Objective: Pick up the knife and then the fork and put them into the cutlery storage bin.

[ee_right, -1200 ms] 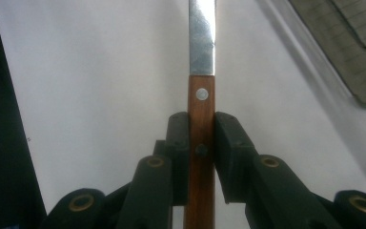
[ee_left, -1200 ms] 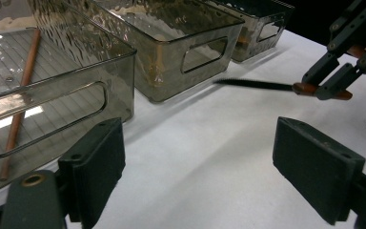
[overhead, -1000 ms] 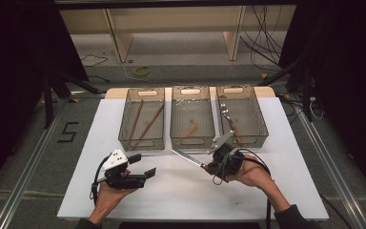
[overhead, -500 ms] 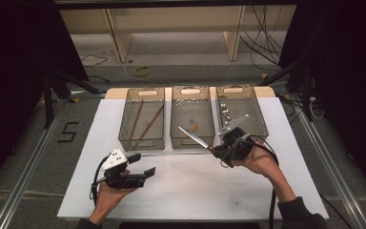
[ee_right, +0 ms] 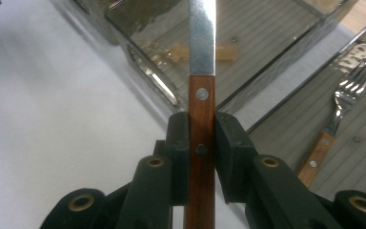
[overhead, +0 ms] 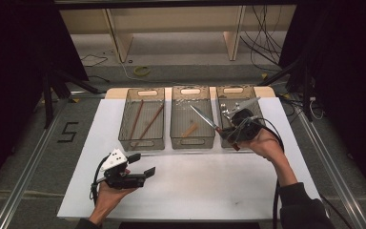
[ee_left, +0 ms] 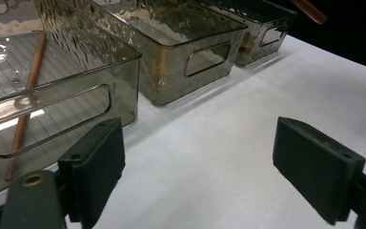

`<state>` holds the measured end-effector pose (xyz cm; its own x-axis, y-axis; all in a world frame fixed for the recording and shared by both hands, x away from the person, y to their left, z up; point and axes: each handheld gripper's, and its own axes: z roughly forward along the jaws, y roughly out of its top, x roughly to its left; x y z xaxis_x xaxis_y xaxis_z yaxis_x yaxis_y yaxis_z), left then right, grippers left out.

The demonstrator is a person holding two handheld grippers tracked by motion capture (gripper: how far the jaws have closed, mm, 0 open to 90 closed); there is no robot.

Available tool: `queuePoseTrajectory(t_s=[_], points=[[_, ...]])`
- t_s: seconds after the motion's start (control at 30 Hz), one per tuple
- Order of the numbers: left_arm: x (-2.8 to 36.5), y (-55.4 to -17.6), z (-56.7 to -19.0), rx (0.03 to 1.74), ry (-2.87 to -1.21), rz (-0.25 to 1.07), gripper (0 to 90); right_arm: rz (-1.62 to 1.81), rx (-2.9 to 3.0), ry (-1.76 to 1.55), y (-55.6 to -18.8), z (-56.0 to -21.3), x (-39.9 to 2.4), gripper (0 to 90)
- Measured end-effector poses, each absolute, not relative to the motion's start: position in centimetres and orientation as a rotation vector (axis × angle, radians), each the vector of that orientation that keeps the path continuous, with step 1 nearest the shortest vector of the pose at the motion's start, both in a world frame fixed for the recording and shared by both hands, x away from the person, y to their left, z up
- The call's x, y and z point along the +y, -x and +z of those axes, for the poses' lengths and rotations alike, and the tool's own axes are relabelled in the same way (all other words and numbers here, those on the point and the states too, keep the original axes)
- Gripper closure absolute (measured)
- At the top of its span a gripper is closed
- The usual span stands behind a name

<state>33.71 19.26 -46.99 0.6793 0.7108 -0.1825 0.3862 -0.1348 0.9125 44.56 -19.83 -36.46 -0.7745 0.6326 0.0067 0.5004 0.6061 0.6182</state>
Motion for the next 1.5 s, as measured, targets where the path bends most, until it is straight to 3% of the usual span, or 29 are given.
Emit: queuePoseTrajectory(t_s=[0.83,1.5], points=[[19.3,-33.7,-47.0,0.881,-1.751,0.356,17.5,0.906,2.491,-1.188,-49.7,-35.4,-22.8,77.4],[19.3,-33.7,-47.0,0.882,-1.75,0.358,17.5,0.797,2.384,-1.402,-52.9,-37.5,-24.9,77.3]])
